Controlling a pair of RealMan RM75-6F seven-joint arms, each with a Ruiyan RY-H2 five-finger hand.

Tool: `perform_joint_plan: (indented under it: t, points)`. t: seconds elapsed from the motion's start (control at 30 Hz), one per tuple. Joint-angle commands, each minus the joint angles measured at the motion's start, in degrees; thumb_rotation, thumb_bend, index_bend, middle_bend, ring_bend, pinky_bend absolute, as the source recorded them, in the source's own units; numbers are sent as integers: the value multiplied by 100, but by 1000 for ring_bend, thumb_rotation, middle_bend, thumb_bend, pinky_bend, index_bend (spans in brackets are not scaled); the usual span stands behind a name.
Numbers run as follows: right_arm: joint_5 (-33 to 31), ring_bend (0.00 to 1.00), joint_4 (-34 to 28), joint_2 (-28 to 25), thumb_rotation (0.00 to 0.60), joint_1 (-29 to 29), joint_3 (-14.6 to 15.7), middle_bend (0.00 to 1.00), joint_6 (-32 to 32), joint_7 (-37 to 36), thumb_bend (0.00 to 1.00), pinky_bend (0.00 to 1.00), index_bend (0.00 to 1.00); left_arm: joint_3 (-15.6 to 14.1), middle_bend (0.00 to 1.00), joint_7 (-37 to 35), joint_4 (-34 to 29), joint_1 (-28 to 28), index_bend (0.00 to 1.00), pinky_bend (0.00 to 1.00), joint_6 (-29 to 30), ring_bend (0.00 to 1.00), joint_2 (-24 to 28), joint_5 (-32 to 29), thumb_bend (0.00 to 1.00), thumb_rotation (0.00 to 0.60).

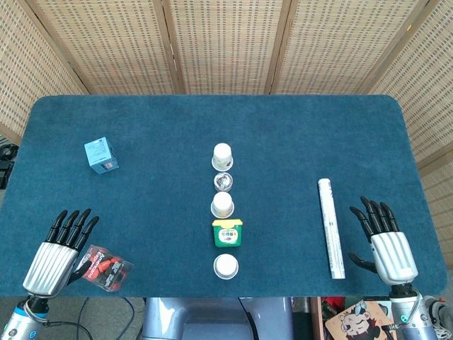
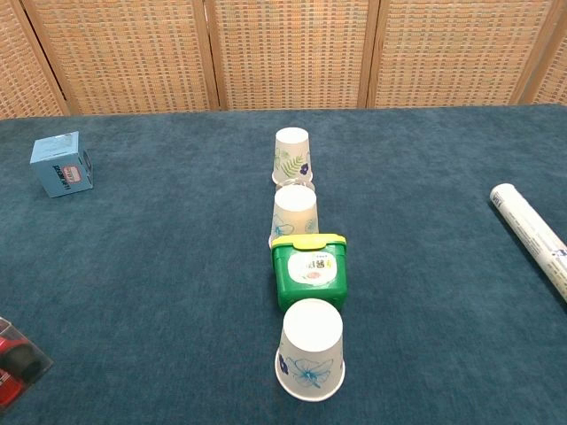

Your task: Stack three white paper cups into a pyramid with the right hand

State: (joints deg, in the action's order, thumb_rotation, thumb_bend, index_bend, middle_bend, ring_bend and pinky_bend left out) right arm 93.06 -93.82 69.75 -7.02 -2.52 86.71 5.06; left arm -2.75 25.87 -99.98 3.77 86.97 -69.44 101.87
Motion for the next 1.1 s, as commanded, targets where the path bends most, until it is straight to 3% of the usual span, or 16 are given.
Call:
perform_joint_plan:
  t: [0.03, 1.1]
  points:
    - [5, 0, -2, -3, 600, 1, 3, 0, 3, -17, 131, 0, 149, 0, 0, 7, -5, -6, 0, 0, 17, 0, 3, 10, 206, 600]
    - [9, 0, 36, 37, 600, -36, 2, 0, -41, 34, 132, 0, 149, 3, 0, -17, -35, -32, 0, 0, 94, 0, 37, 40, 207, 600]
